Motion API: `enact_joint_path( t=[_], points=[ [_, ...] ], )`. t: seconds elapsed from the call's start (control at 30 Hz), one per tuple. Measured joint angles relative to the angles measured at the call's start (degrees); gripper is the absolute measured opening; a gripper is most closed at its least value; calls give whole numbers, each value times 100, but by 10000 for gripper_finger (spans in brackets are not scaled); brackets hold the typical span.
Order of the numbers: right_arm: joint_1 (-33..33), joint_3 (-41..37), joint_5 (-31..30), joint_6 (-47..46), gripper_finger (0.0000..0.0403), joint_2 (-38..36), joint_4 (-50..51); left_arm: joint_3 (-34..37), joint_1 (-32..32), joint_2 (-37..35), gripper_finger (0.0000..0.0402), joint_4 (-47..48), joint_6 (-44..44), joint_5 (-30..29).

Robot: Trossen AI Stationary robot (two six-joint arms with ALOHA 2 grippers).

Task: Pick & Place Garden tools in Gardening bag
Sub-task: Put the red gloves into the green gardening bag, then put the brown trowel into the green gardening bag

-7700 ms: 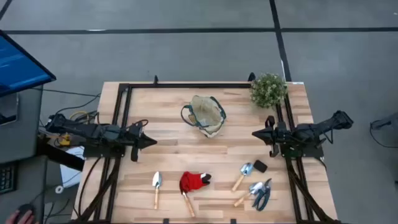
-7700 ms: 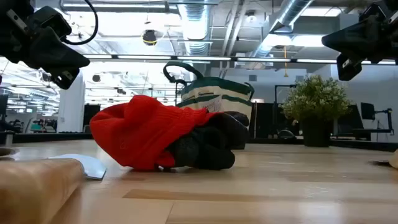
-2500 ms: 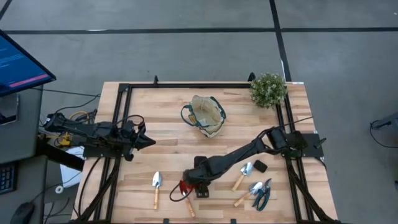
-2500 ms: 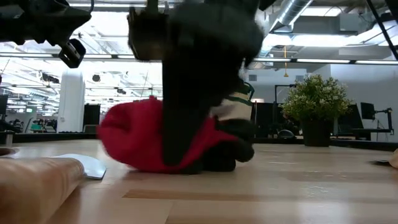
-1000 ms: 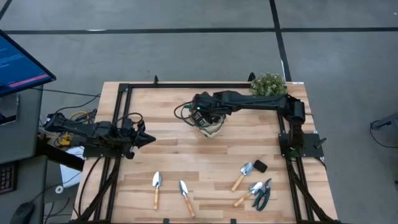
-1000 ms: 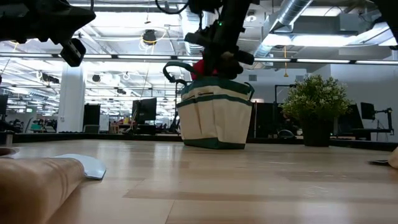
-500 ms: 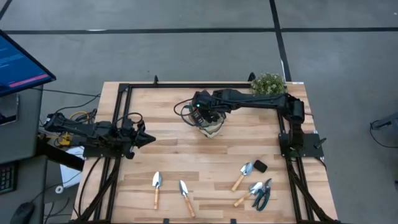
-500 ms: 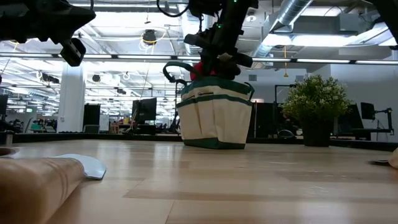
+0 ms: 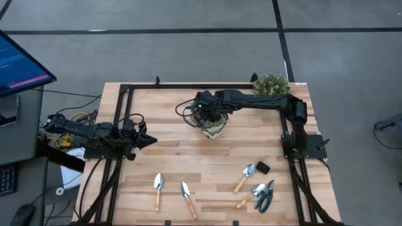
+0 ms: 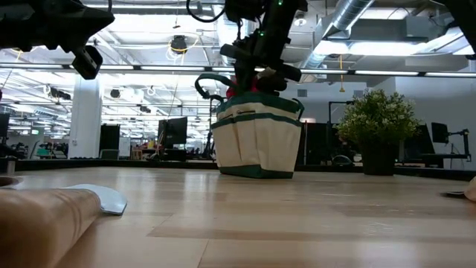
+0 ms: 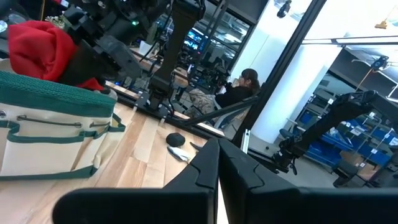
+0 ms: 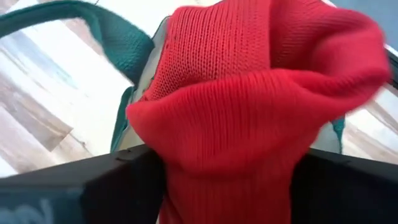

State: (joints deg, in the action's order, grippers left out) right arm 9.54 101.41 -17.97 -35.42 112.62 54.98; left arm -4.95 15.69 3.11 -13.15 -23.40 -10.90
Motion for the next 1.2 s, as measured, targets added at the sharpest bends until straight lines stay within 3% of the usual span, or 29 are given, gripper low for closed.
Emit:
enact_joint_path(
  t=[0.6, 0.93, 1.2],
  points=[
    [35, 0, 233, 306, 253, 0, 28, 0, 1, 0, 6, 2, 0, 0],
    [82, 0, 458, 553, 294, 0, 26, 0, -1, -2, 10, -77, 0, 2],
    [162, 75, 458, 542, 294, -52, 135, 0, -1, -2, 11, -91, 0, 1]
  ],
)
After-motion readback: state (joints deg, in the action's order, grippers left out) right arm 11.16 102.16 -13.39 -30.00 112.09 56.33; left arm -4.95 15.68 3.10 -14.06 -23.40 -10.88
